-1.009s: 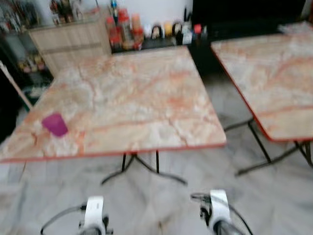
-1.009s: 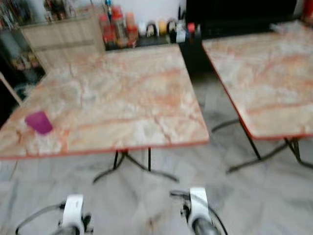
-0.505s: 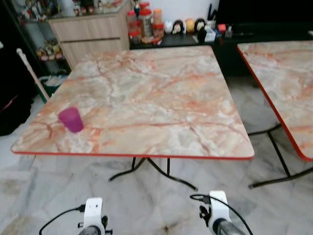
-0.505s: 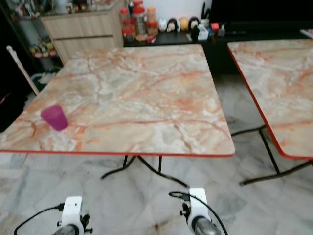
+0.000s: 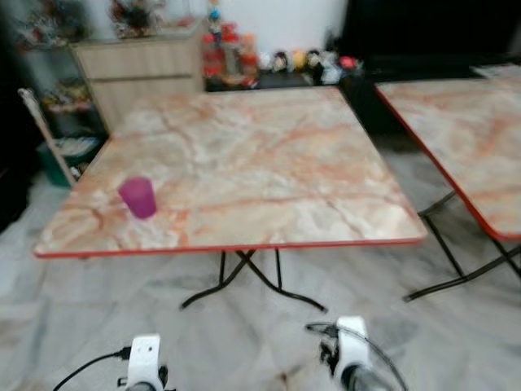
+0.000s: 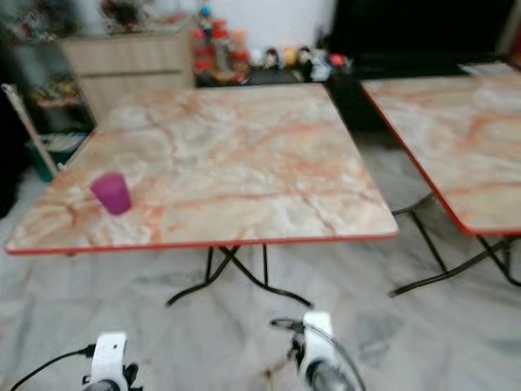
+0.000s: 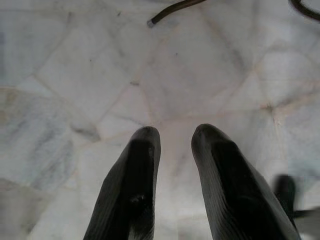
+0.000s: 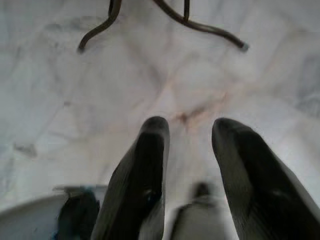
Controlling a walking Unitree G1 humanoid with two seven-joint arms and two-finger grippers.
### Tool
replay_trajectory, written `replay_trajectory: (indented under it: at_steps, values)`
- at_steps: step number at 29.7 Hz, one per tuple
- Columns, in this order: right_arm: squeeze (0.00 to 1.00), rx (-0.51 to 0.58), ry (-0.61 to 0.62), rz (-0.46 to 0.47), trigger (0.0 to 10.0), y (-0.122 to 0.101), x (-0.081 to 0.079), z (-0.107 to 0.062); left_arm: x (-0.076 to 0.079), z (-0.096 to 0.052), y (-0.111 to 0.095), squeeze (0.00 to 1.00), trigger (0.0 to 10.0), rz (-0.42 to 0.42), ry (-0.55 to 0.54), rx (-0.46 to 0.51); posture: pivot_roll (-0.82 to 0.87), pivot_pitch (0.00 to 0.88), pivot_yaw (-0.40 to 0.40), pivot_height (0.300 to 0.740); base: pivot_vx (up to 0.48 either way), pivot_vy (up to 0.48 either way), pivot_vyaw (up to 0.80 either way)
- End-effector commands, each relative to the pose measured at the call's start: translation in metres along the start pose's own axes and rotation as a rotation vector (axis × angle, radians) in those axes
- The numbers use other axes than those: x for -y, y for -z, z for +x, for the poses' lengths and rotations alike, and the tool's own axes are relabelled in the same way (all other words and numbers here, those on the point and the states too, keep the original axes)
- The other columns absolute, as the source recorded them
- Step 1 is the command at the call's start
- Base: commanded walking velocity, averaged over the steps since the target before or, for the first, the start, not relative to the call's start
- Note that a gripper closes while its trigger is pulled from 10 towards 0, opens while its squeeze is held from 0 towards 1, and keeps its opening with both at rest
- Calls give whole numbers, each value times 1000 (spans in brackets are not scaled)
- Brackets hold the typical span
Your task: Setting the table
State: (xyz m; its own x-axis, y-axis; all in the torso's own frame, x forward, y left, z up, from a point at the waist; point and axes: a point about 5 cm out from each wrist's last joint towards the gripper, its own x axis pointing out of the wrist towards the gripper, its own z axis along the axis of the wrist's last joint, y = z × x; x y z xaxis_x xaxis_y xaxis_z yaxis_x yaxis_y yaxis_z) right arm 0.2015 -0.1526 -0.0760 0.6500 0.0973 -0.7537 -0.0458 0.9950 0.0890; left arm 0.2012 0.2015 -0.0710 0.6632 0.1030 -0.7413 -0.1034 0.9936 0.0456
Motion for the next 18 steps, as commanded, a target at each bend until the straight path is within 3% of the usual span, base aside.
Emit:
replay_trajectory:
  at_steps: [1, 12, 18]
  values:
    - [0, 6, 11, 10, 10000, -2, 2, 0, -5, -1, 4, 0, 10000, -3, -9, -15, -127, 0, 93, 740, 0, 382, 0]
    - [0, 8, 18, 18, 10000, -1, 2, 0, -5, 0, 1, 0, 10000, 14, -6, -4, -129, 0, 100, 740, 0, 371, 0]
    - [0, 11, 18, 20, 10000, -2, 1, 0, -4, 0, -2, 0, 10000, 21, -1, 5, -127, 0, 100, 740, 0, 0, 0]
